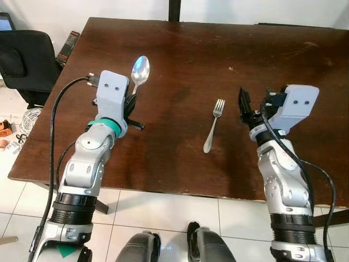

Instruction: Setting the table

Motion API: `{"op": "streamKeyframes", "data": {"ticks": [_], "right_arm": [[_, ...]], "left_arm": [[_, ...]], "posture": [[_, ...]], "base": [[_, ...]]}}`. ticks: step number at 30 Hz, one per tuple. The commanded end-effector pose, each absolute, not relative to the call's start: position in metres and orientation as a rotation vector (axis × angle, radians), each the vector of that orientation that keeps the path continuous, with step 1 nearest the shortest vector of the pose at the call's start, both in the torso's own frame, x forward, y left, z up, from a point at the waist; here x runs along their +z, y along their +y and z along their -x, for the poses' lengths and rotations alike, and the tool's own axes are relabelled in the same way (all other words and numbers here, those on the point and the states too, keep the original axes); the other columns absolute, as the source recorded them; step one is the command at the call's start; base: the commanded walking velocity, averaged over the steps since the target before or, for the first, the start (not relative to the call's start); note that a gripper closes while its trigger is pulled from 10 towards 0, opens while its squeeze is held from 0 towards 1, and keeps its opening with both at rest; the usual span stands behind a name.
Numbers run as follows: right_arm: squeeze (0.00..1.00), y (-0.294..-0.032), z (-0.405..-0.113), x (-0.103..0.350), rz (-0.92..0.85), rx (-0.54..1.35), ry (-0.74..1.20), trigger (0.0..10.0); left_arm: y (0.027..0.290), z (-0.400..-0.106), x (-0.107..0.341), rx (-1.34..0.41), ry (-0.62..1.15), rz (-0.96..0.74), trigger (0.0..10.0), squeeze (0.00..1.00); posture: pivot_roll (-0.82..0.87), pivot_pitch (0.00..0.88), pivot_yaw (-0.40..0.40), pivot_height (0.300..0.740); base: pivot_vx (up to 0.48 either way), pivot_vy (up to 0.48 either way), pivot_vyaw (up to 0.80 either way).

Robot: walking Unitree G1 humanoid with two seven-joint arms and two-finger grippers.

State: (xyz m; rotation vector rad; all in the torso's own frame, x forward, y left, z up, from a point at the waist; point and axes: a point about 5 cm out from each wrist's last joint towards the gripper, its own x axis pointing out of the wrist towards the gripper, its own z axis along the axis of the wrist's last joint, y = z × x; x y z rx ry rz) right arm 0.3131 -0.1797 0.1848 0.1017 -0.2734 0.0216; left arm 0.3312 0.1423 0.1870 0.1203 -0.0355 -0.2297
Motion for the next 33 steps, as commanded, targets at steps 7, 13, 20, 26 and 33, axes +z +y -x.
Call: {"op": "streamKeyframes", "data": {"ticks": [7, 13, 20, 26, 33], "right_arm": [[0.0, -0.182, -0.3151, 0.1823, -0.096, 0.015, -0.257, 10.0], [0.0, -0.1828, -0.3152, 0.1831, -0.1, 0.01, -0.26, 10.0], [0.0, -0.1839, -0.315, 0.1831, -0.099, 0.007, -0.259, 10.0], [0.0, -0.1839, -0.3153, 0.1827, -0.101, 0.009, -0.257, 10.0], [0.0, -0.1839, -0.3155, 0.1819, -0.104, 0.008, -0.255, 10.0]], "left_arm": [[0.1462, -0.3333, 0.1854, -0.198, -0.036, -0.115, 10.0, 0.0], [0.147, -0.3354, 0.1877, -0.187, -0.051, -0.114, 10.0, 0.0], [0.1458, -0.3374, 0.1887, -0.185, -0.072, -0.103, 10.0, 0.0], [0.1446, -0.3373, 0.1904, -0.193, -0.079, -0.094, 10.0, 0.0], [0.1439, -0.3368, 0.1925, -0.203, -0.089, -0.091, 10.0, 0.0]], "posture": [[0.03, 0.044, 0.041, 0.74], [0.03, 0.044, 0.043, 0.74], [0.03, 0.046, 0.044, 0.74], [0.03, 0.047, 0.047, 0.74], [0.03, 0.049, 0.047, 0.74]], "base": [[0.0, 0.0, 0.0], [0.0, 0.0, 0.0], [0.0, 0.0, 0.0], [-0.046, 0.0, 0.0], [-0.291, 0.0, 0.0]]}}
